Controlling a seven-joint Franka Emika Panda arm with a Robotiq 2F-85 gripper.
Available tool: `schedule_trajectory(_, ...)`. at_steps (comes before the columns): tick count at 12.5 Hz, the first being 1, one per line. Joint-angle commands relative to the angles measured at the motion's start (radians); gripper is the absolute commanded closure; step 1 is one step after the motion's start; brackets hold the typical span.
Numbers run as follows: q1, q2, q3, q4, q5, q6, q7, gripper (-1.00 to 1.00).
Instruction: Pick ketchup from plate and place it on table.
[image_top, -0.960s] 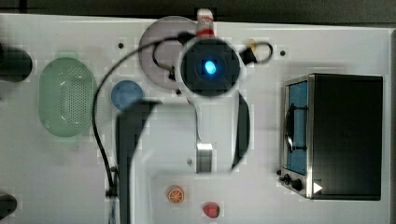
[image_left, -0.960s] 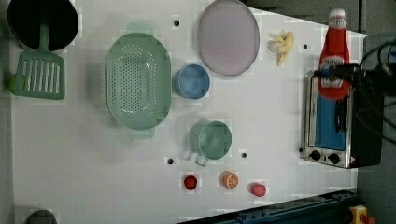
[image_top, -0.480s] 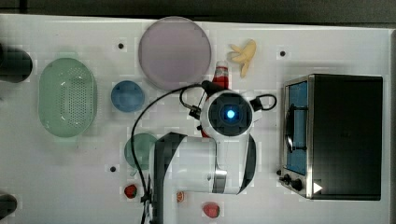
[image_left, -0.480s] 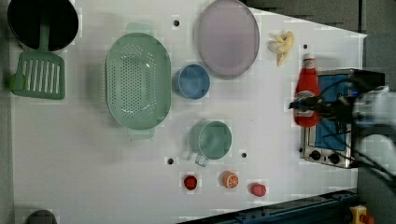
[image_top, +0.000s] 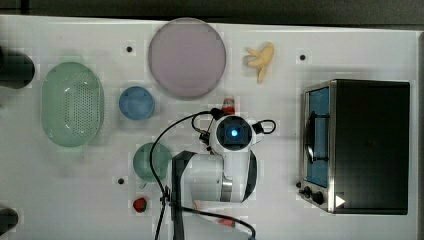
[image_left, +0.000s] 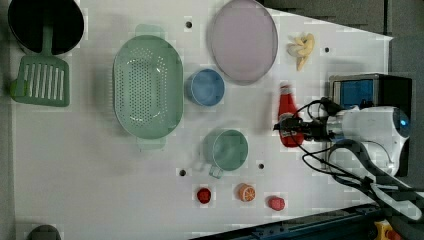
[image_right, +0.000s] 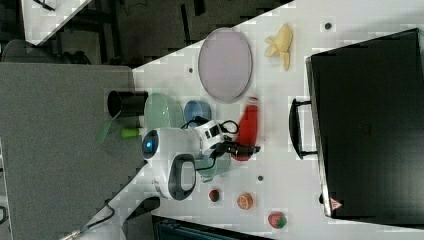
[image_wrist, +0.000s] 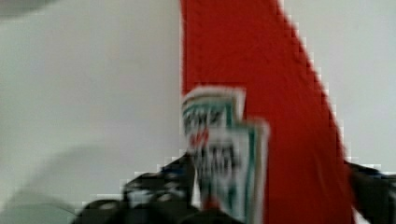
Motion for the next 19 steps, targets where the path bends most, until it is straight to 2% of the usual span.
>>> schedule_trajectory(1, -0.003, -0.07, 0.004, 0.04, 0.002, 0.048, 0.04, -1.0)
schedule_trajectory(4, -0.001, -0.166, 0.005, 0.069, 0.002, 0.002, 0.116, -1.0)
schedule_trajectory(7, 0.005, -0.264, 0.005, 0.143, 0.002, -0.183, 0.253, -1.0)
schedule_trajectory(12, 0.005, -0.349, 0.002, 0.362, 0.002, -0.492, 0.3, -1.0)
schedule_trajectory(15, 0.005, -0.347, 0.002, 0.512, 0.002, -0.68, 0.372, -1.0)
schedule_trajectory(19, 0.005, -0.342, 0.002, 0.65, 0.002, -0.87, 0.399, -1.0)
